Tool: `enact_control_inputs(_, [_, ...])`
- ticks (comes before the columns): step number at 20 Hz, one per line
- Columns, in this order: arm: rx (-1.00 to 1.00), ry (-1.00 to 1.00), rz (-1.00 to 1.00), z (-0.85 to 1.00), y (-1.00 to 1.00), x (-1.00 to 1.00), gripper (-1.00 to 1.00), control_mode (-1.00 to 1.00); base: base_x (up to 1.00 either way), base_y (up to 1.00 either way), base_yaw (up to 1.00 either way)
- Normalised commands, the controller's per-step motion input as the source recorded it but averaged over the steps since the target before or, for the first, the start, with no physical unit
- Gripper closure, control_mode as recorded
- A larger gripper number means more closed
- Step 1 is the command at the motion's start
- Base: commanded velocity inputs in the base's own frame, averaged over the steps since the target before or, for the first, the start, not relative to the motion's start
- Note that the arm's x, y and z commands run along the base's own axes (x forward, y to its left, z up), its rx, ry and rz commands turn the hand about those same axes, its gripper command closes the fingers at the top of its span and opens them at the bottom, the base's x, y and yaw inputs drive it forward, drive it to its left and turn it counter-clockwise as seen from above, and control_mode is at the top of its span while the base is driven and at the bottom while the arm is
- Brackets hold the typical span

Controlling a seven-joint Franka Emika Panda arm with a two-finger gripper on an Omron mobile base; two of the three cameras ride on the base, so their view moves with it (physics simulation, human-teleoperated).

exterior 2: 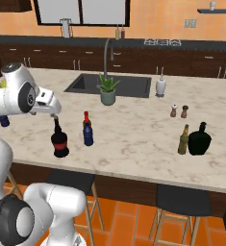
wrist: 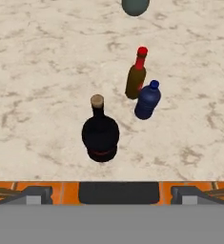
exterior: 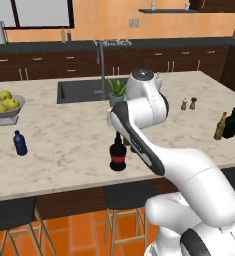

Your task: Move the plastic bottles in the middle to the plastics group, and the glass bottles in the middle to the glass group.

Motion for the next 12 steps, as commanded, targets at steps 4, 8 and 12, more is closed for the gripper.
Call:
enact_control_inputs(4, [0.11,-0.03,0.01,-0.47,0.0,0.14,-1.0,-1.0,0.0,0.0,0.0])
enact_control_inputs(8, [0.05,0.1,0.12,-0.46,0.0,0.0,-1.0,-1.0,0.0,0.0,0.0])
enact_control_inputs(12, [0.0,0.0,0.15,-0.26,0.0,0.12,-1.0,-1.0,0.0,0.0,0.0])
